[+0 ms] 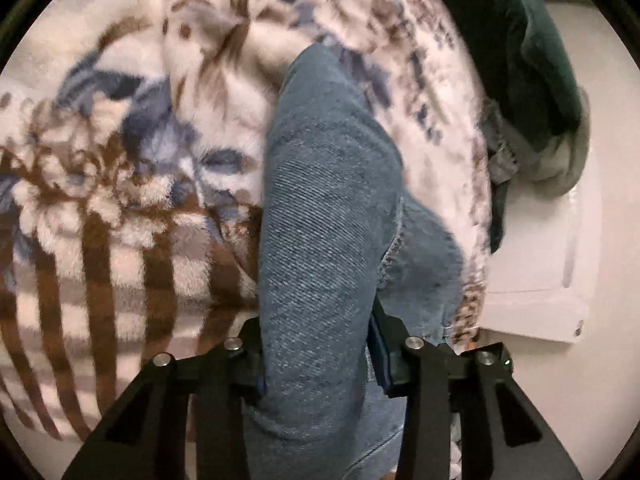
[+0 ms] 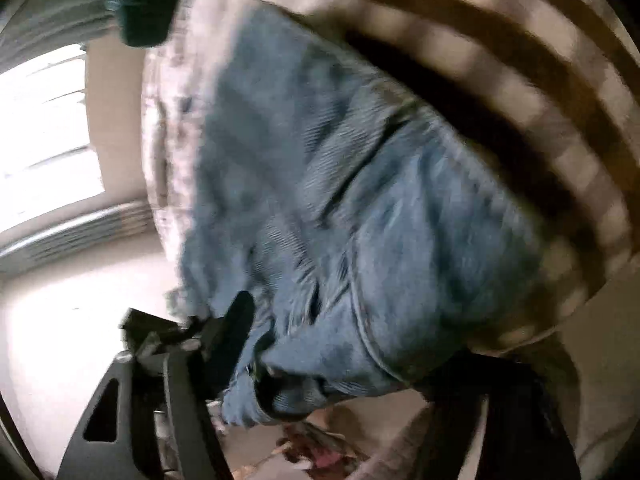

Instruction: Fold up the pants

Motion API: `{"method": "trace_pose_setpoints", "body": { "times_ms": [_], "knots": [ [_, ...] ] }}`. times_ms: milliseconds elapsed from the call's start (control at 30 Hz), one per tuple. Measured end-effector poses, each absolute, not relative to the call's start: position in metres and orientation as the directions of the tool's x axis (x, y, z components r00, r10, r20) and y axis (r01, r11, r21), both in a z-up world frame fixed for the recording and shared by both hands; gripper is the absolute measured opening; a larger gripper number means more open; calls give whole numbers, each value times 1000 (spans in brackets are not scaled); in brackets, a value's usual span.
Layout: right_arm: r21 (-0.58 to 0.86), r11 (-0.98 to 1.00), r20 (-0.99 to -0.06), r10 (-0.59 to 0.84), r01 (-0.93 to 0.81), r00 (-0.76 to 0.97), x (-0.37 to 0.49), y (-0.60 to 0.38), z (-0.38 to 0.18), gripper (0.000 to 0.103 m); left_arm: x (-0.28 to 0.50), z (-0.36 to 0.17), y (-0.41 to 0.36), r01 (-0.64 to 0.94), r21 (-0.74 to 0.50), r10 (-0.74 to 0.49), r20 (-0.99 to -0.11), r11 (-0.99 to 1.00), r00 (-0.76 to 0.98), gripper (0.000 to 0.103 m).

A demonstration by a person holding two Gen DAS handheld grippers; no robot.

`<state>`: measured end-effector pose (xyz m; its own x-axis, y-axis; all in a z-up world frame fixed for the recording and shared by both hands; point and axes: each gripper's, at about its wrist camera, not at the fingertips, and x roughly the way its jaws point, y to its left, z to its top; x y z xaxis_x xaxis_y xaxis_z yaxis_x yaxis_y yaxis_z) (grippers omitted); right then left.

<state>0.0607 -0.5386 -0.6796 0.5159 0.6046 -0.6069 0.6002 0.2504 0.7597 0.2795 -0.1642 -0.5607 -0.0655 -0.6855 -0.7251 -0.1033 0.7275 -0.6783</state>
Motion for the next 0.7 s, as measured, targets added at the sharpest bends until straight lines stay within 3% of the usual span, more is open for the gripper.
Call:
{"method": "trace_pose_setpoints", "body": {
  "times_ms": [100, 200, 300, 433, 500, 700],
  "knots": [
    [813, 223, -545, 617, 538, 567, 78, -529, -657, 60, 286, -550, -154, -157, -748, -761, -648, 644, -33, 33],
    [760, 303, -609, 640, 575, 469, 105, -519, -665, 67, 295, -559, -151, -186, -771, -788, -614, 609, -36, 33],
    [725, 266, -617, 661, 636, 427, 109, -514, -694, 67, 299, -584, -156, -198, -729, -752, -654, 656, -85, 40],
    [727, 210, -598, 660, 654, 454, 98, -519, -692, 65, 298, -608, -167, -180, -716, -738, -661, 675, -135, 52],
    [706, 252, -635, 640, 662, 433, 88, -521, -685, 65, 297, -609, -176, -128, -702, -713, -685, 701, -151, 60],
    [611, 420, -747, 586, 671, 314, 84, -524, -679, 66, 294, -607, -195, -47, -671, -668, -725, 740, -167, 67]
  ]
}}
